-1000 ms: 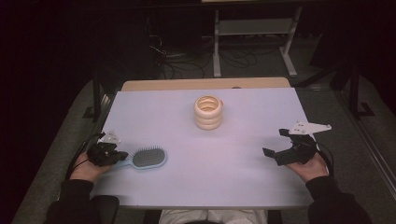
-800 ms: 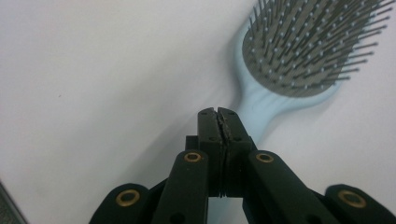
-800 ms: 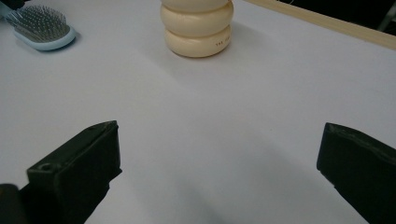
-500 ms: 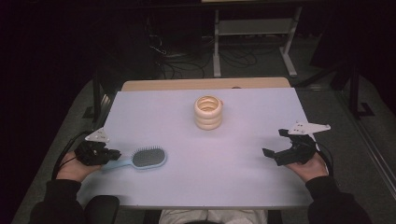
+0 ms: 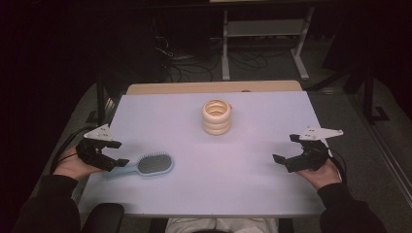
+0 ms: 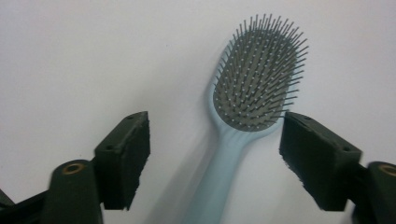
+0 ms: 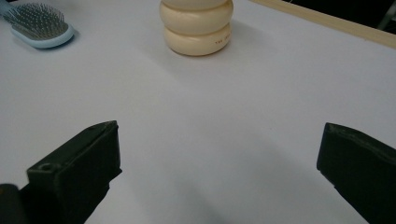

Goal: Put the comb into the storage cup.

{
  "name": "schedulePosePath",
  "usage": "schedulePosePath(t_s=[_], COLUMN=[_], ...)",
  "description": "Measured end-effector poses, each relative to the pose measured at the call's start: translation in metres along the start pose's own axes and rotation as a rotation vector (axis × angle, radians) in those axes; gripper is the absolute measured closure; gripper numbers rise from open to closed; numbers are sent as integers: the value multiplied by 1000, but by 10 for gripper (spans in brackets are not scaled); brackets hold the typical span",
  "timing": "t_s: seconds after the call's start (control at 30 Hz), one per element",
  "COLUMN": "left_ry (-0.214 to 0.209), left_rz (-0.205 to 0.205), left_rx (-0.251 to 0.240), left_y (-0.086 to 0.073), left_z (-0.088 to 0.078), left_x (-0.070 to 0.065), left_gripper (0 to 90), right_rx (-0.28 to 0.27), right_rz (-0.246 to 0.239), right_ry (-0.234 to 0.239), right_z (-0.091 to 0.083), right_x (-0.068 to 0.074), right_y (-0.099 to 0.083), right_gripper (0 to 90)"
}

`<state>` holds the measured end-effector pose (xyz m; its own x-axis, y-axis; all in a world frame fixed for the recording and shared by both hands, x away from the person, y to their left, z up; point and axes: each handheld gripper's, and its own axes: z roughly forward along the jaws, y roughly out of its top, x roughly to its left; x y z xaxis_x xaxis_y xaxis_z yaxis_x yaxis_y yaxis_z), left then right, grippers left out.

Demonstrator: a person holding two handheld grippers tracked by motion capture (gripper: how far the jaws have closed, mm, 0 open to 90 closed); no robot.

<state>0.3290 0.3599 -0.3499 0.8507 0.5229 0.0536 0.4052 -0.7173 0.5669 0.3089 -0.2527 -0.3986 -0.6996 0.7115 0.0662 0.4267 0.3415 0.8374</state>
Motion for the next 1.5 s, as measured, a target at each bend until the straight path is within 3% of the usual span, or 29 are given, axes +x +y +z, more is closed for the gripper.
schedulePosePath(t_s=[0.17,0.3,0.4,0.63,0.7,1.03,1.23,1.5], left_ry=[-17,-47,-78,-75,-79,-78,-90,-91], left_rz=[14,19,35,88,99,134,142,128], left_rx=[-16,-9,-4,42,33,98,142,118], left_y=[5,8,8,5,3,-4,-8,-16], left_z=[-4,4,11,27,30,46,56,58], left_x=[3,4,2,-3,-5,-6,-7,-8], left_gripper=[171,0,0,0,0,2,2,12], right_rx=[5,4,-1,4,4,10,13,12], right_rz=[-1,-3,2,-2,-1,1,-1,-1], right_ry=[1,2,0,1,3,10,11,13], right_z=[2,1,0,1,1,3,3,3], right_x=[0,0,-1,0,0,0,0,0], right_y=[0,0,0,0,0,-1,-1,-1], right_gripper=[0,0,0,0,0,0,0,0])
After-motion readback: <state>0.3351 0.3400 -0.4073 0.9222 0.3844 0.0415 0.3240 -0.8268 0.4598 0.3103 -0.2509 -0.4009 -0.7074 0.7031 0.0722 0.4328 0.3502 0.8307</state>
